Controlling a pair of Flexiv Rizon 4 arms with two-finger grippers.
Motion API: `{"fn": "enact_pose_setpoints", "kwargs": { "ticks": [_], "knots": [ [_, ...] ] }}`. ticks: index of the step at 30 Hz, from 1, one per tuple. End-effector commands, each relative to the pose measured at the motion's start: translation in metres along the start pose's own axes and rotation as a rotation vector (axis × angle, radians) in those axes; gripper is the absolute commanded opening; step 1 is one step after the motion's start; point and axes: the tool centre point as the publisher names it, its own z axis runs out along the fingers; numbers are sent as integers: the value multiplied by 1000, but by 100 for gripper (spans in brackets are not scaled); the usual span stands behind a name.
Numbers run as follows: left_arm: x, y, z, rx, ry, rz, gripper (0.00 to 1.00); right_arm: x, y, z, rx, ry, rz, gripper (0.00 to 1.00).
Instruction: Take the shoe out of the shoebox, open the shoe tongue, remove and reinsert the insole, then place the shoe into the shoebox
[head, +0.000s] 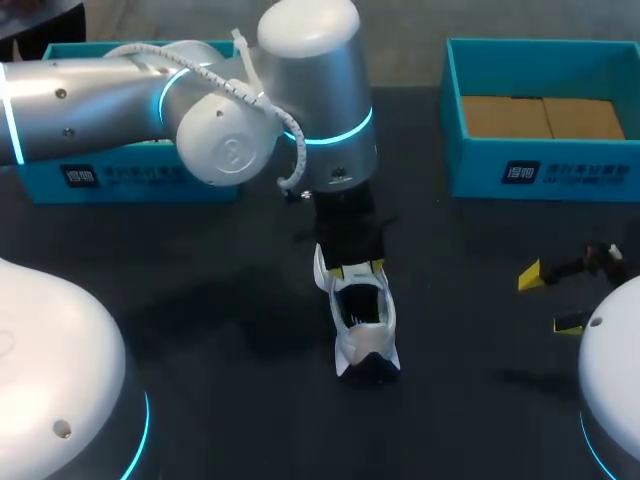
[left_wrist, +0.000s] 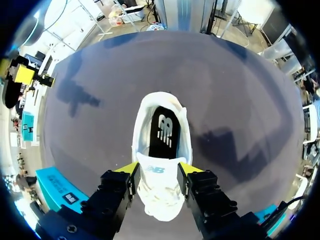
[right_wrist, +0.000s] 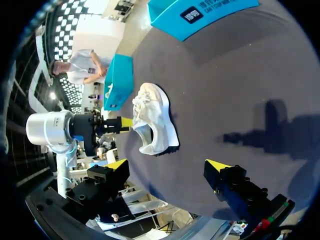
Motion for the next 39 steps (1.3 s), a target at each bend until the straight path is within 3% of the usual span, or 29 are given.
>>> {"fn": "enact_pose_setpoints", "kwargs": {
  "ticks": [1,7,10,22,39],
  "knots": [
    [1,0,-7,-26,0,-7,48,0,-2,0,-3,-4,1,100],
    [-7,13,-2,-49,-1,-8,48,0,-2,0,-3,-4,1,100],
    [-8,16,4,-52,12,-8,40,0,-2,0,-3,-4,1,100],
    [-7,16,22,-39,40,14,40,0,-2,0,-3,-4,1,100],
    [5,1,53,8,97,15,35,0,-2,0,-3,-4,1,100]
  ]
}}
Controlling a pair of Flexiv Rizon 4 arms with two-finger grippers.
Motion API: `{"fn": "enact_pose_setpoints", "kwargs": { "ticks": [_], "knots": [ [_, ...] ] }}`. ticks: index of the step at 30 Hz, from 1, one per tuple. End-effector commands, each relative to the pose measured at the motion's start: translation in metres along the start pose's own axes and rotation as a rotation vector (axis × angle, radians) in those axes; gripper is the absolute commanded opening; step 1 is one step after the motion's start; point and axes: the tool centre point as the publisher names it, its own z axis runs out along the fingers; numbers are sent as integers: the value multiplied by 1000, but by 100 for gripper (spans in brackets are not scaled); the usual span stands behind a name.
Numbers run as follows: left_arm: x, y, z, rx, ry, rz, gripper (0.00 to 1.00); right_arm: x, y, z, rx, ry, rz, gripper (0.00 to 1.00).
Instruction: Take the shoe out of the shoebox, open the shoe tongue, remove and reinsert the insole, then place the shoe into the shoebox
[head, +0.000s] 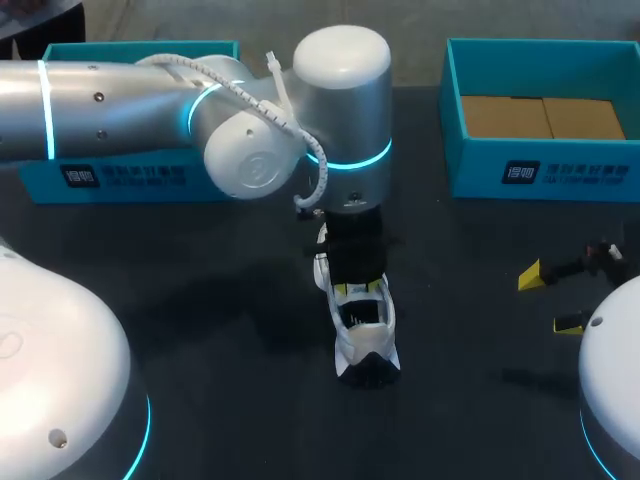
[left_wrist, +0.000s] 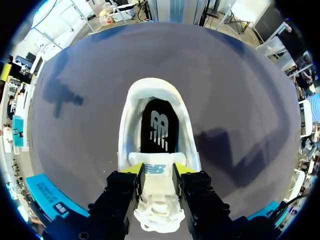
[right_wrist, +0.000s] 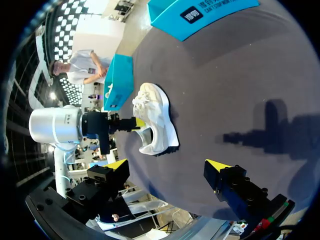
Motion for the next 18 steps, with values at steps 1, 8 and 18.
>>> {"fn": "enact_pose_setpoints", "kwargs": {
  "ticks": [1,8,18],
  "knots": [
    [-3,0,9,1,7,1,35,0,-2,-1,-3,-4,1,100],
    [-3,5,-22,-23,-37,2,35,0,-2,-1,-3,-4,1,100],
    [-2,5,13,-3,24,-11,34,0,-2,-1,-3,-4,1,100]
  ]
}}
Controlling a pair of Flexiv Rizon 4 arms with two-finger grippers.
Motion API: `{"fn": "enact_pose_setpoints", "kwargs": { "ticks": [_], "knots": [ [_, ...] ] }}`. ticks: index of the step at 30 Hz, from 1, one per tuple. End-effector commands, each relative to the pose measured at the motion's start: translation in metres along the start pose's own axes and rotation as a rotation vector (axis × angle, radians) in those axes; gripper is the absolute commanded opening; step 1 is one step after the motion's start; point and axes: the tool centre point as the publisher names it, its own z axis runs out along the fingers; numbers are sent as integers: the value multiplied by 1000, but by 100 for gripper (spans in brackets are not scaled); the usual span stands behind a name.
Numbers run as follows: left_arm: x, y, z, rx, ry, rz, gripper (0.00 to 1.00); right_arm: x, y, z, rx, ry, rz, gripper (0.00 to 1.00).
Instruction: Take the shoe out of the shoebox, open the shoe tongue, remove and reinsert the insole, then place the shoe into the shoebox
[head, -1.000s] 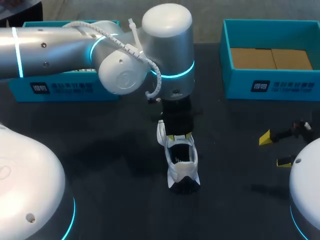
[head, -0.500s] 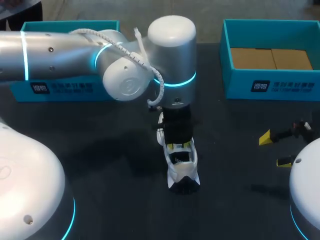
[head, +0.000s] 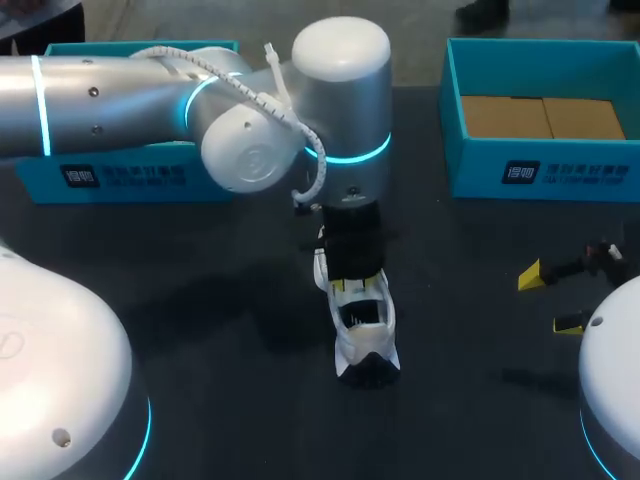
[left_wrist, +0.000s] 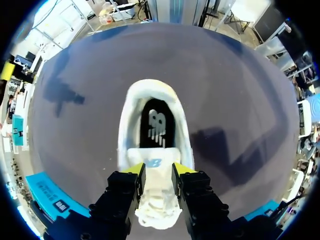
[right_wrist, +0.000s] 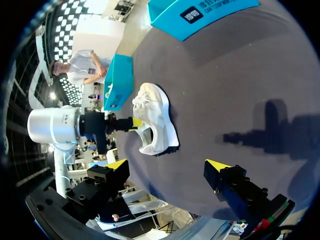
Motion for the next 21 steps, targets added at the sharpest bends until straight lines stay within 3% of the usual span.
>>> {"fn": "enact_pose_setpoints", "kwargs": {
  "ticks": [1,7,12,21],
  "knots": [
    [-7,3,23,9,15,-8,34,1,-2,-1,-3,-4,1,100],
    [-5,2,16,17,-8,-14,34,1,-2,-1,-3,-4,1,100],
    [-2,-5,-23,-5,-87,3,36,1,-2,-1,-3,-4,1,100],
    [4,-18,-62,-15,-129,-27,39,1,-2,-1,-3,-4,1,100]
  ]
}}
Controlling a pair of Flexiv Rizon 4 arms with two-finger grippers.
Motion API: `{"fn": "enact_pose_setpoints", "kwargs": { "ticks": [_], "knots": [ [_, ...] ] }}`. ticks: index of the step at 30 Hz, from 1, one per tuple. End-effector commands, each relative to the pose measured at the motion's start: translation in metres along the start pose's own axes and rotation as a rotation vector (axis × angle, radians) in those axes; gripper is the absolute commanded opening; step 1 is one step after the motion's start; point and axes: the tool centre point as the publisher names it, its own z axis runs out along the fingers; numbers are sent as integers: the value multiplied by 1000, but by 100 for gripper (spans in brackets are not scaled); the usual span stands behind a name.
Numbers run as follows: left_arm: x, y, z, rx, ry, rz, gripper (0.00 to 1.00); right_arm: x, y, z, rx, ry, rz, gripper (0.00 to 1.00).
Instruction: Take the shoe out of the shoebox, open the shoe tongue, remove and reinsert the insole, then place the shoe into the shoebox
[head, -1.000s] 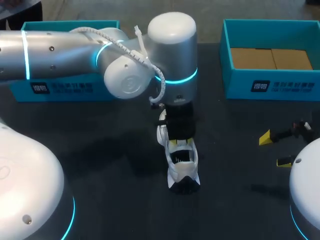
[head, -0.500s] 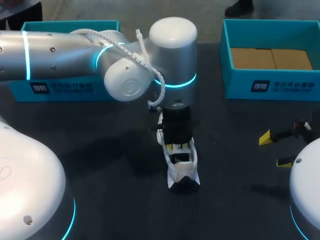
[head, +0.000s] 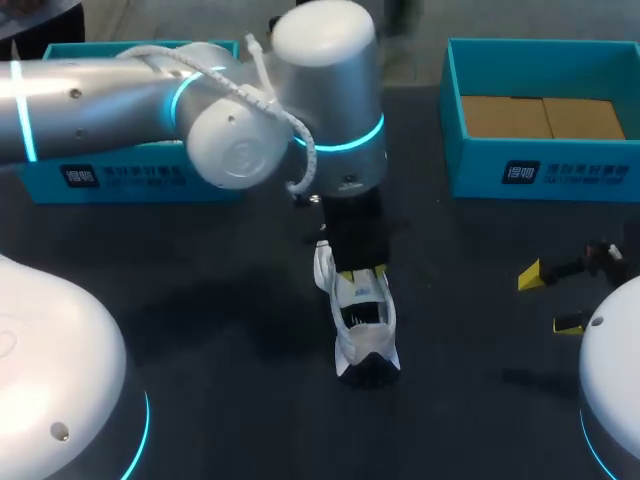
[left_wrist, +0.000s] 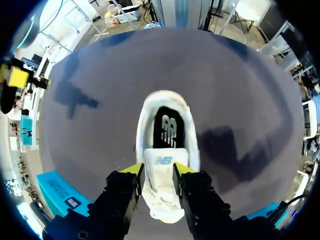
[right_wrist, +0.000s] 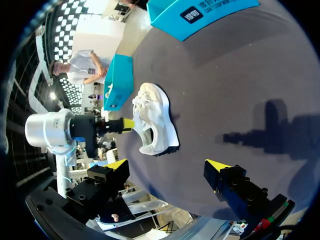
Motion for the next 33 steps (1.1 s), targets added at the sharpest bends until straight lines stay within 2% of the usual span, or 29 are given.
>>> {"fn": "enact_pose_setpoints", "kwargs": {
  "ticks": [1,3,5,6,7,8,13,17,20,21,22,33],
  "knots": [
    [16,-8,-27,-10,-27,-22,39,1,-2,-1,-3,-4,1,100],
    [18,-11,-32,-19,-18,-66,43,1,-2,-1,-3,-4,1,100],
    [20,-14,-36,-2,-8,-104,53,1,-2,-1,-3,-4,1,100],
    [22,-15,-37,-1,-4,-123,74,1,-2,-1,-3,-4,1,100],
    [22,-15,-37,1,-1,-133,74,1,-2,-1,-3,-4,1,100],
    [24,-16,-40,13,6,-159,100,1,-2,-1,-3,-4,1,100],
    [28,-19,-45,28,29,-246,100,1,-2,-1,-3,-4,1,100],
    [32,-23,-50,109,65,-366,100,1,-2,-1,-3,-4,1,100],
    [37,-27,-55,144,76,-380,100,1,-2,-1,-3,-4,1,100],
    [39,-31,-57,93,78,-354,100,1,-2,-1,-3,-4,1,100],
    [42,-35,-60,-2,82,-290,100,1,-2,-1,-3,-4,1,100],
    [42,-35,-60,-2,82,-290,100,1,-2,-1,-3,-4,1,100]
  ]
}}
